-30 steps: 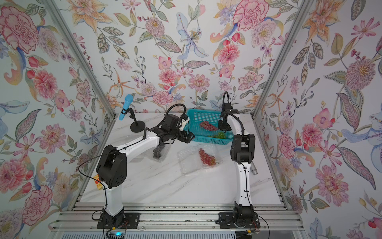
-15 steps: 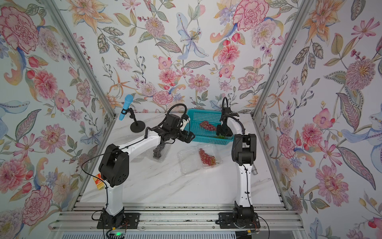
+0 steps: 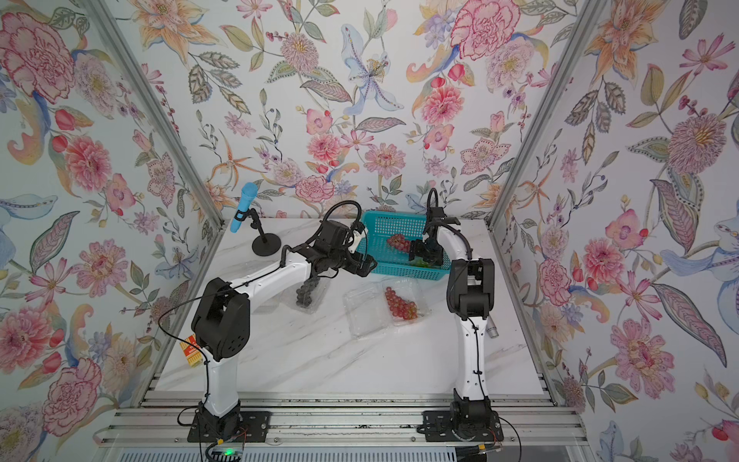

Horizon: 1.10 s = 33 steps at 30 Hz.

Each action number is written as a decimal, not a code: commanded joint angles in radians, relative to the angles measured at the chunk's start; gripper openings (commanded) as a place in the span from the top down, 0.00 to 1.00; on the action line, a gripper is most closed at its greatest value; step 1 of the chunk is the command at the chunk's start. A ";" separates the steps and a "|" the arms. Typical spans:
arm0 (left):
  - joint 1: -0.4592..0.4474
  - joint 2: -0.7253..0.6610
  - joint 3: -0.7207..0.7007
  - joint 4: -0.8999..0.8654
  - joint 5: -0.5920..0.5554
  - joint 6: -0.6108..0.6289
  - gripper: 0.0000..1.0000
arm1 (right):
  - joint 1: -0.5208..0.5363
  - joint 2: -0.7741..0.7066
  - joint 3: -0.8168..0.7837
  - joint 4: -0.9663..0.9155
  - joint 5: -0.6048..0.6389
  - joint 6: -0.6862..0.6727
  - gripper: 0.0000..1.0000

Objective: Pack grapes into containers
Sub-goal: Adjust the grape in the basket.

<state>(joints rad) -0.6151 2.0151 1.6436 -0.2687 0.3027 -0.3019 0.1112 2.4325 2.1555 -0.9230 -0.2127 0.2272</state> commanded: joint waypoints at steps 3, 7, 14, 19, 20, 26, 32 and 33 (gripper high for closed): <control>0.008 -0.003 0.022 -0.017 -0.008 0.023 0.00 | 0.047 0.134 0.203 -0.013 -0.147 0.092 0.20; 0.008 -0.004 0.026 -0.019 -0.013 0.020 0.00 | 0.054 0.226 0.381 -0.007 -0.207 0.130 0.20; 0.009 0.005 0.043 -0.029 -0.019 0.018 0.00 | 0.048 0.187 0.418 0.054 -0.218 0.103 0.19; 0.010 0.014 0.050 -0.027 -0.021 0.020 0.00 | 0.054 0.078 0.260 0.052 -0.081 -0.037 0.21; 0.010 0.017 0.053 -0.027 -0.017 0.020 0.00 | 0.054 0.059 0.221 0.052 -0.048 -0.058 0.21; 0.010 0.024 0.059 -0.031 -0.008 0.023 0.00 | 0.070 -0.010 0.045 0.050 0.040 -0.132 0.20; 0.011 0.016 0.044 -0.028 -0.008 0.018 0.00 | 0.114 0.035 0.072 0.029 0.117 -0.178 0.20; 0.011 0.011 0.040 -0.024 -0.008 0.017 0.00 | 0.118 0.049 0.087 0.026 0.128 -0.181 0.20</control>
<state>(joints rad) -0.6151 2.0235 1.6745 -0.2878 0.3000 -0.3019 0.2070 2.4538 2.2112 -0.8711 -0.1471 0.0914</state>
